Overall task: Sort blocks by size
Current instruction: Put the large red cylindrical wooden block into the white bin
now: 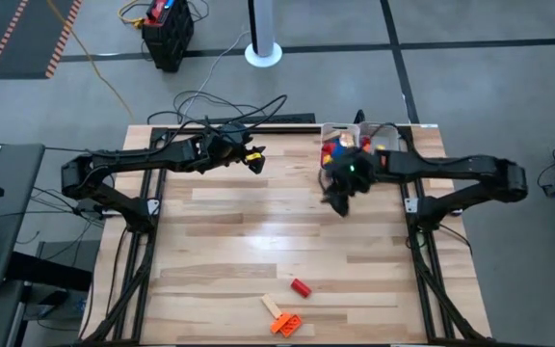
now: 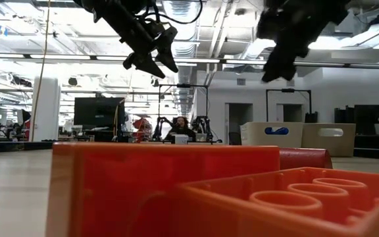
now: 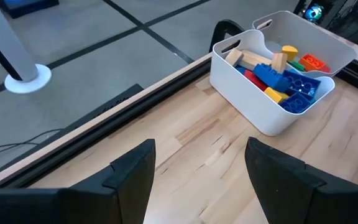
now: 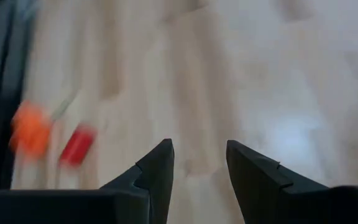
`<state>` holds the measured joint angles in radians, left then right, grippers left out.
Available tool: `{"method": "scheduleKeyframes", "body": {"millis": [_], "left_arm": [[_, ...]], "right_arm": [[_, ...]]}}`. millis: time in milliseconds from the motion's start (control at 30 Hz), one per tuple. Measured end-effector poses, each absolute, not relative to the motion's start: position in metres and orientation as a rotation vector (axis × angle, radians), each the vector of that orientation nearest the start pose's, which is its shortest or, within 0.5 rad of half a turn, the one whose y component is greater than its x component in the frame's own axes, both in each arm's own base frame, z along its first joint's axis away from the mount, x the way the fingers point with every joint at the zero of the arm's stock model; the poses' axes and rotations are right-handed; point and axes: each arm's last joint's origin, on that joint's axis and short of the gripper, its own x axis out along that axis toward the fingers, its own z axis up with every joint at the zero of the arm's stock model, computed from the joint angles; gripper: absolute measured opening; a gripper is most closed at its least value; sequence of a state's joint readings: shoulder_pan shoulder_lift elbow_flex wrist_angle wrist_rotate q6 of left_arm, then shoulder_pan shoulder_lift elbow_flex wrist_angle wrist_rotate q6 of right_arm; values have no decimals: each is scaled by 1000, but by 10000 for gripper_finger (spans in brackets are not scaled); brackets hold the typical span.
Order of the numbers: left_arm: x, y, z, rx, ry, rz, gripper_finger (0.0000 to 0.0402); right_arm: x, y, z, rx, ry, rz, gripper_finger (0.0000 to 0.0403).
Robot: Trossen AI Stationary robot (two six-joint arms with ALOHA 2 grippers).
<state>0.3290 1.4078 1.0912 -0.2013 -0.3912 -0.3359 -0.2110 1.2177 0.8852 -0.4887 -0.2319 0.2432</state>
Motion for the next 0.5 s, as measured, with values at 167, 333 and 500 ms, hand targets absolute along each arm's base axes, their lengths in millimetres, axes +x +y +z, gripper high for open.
{"method": "scheduleKeyframes", "body": {"millis": [167,333,500], "left_arm": [[290,111,298,-297,409,786,240],[291,110,298,-417,358,811,240],[291,110,298,-574,282,841,240]], "right_arm": [[232,-8,261,166,868,168,175],[233,9,253,133,941,140,177],[228,14,244,122,1054,62,177]]}}
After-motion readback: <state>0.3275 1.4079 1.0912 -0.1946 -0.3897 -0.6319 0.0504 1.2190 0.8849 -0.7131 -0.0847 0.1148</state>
